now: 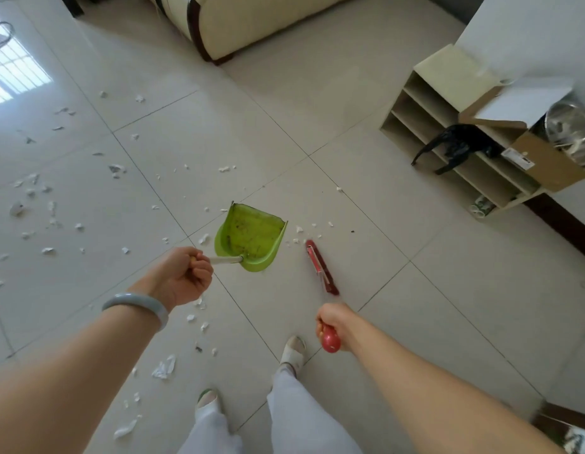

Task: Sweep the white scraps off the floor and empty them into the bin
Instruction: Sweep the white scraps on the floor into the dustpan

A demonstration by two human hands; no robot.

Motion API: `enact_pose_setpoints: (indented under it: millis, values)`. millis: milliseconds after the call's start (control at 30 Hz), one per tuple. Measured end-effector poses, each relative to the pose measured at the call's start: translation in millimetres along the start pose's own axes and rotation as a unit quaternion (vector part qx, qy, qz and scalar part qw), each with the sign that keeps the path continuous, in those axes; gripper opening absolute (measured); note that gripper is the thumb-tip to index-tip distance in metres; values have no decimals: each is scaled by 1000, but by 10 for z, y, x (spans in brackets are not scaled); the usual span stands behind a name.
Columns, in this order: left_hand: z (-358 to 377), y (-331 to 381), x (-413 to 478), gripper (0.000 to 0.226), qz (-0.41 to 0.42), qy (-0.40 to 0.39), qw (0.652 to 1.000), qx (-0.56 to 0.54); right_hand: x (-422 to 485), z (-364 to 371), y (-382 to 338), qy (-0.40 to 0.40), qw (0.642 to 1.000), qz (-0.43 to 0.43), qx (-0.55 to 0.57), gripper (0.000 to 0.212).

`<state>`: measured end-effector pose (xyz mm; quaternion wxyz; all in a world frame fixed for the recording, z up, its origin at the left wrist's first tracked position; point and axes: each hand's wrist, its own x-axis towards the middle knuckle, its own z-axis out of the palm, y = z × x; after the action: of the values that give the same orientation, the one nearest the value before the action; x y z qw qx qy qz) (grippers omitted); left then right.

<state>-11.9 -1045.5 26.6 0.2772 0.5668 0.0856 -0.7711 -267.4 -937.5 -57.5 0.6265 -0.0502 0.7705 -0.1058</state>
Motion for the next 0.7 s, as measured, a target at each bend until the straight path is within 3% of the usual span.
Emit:
enact_pose_setpoints:
  millis: [200,333,567,700]
  values:
    - [195,11,-17,29,15,-7,1000,-14,-187,229,18,-107,994,29,8,30]
    - [215,31,-34,30,24,-6,1000,-18,-204,4,-90,-134,991,23,19,33]
    - [153,103,60,29,25,-3,999,-36,-110,-638,-218,-23,997,-66,-27,24]
    - [106,141,161,28,18,-2,999,-46,125,-954,-520,52,997,-61,-22,21]
